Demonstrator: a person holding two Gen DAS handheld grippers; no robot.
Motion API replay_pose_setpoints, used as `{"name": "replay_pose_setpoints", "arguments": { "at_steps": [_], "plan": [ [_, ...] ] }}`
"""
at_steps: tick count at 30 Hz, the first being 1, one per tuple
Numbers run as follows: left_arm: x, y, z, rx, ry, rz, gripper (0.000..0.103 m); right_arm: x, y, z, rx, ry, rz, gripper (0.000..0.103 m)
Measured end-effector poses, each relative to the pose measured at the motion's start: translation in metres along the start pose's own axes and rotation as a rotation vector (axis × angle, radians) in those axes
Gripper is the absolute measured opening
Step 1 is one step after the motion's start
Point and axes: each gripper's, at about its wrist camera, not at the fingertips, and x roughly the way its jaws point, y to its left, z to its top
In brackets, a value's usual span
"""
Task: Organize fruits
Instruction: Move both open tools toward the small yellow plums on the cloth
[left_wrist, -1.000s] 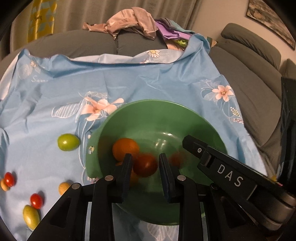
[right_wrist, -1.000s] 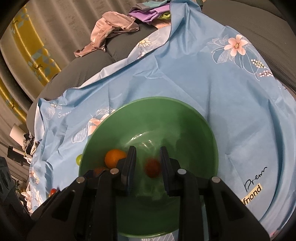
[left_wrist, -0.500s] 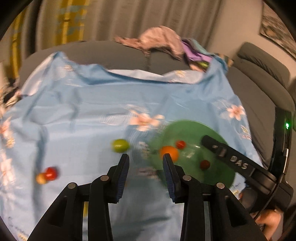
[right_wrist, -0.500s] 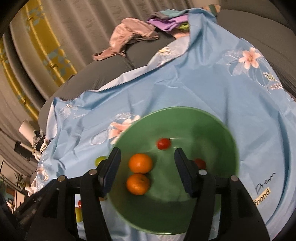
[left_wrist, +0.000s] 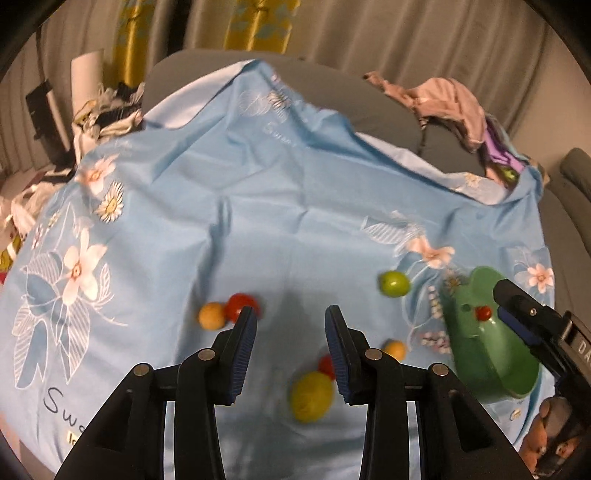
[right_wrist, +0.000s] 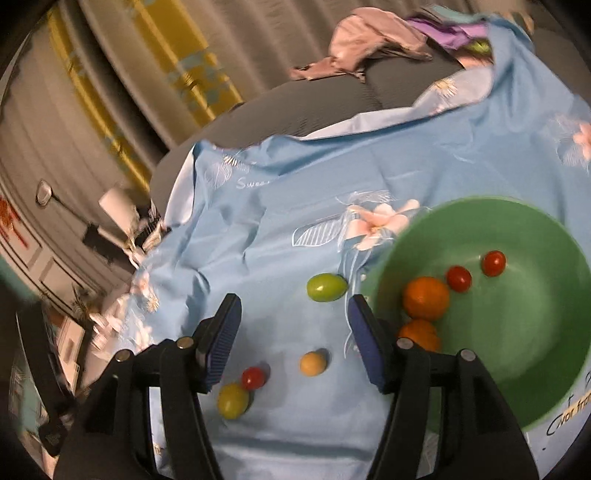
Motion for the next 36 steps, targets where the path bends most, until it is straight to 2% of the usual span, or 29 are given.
{"name": "replay_pose_setpoints", "arguments": {
  "at_steps": [9, 13, 18, 24, 29, 36],
  "plan": [
    [0.002, 0.035, 0.004, -0.058, -0.012, 0.045, 0.036, 0.021, 0.011, -0.005, -0.043, 0.059, -0.010, 0.061],
    [0.004, 0.046, 0.005, -0.077, -0.016, 0.069, 0.036, 0.031, 0.018, -0.011, -0.073, 0.096, -0.005, 0.053],
    [0.012, 0.053, 0.005, -0.083, -0.006, 0.046, 0.036, 0.053, 0.030, -0.022, -0.130, 0.177, -0.034, 0.046],
    [0.029, 0.049, 0.002, -0.056, 0.047, 0.069, 0.034, 0.088, 0.028, -0.037, -0.156, 0.287, -0.149, 0.040],
    [0.048, 0.052, -0.001, -0.086, 0.130, 0.077, 0.032, 0.093, 0.023, -0.037, -0.155, 0.297, -0.168, 0.040],
    [0.055, 0.055, 0.002, -0.102, 0.142, 0.105, 0.031, 0.101, 0.016, -0.040, -0.146, 0.325, -0.183, 0.039]
  ]
}}
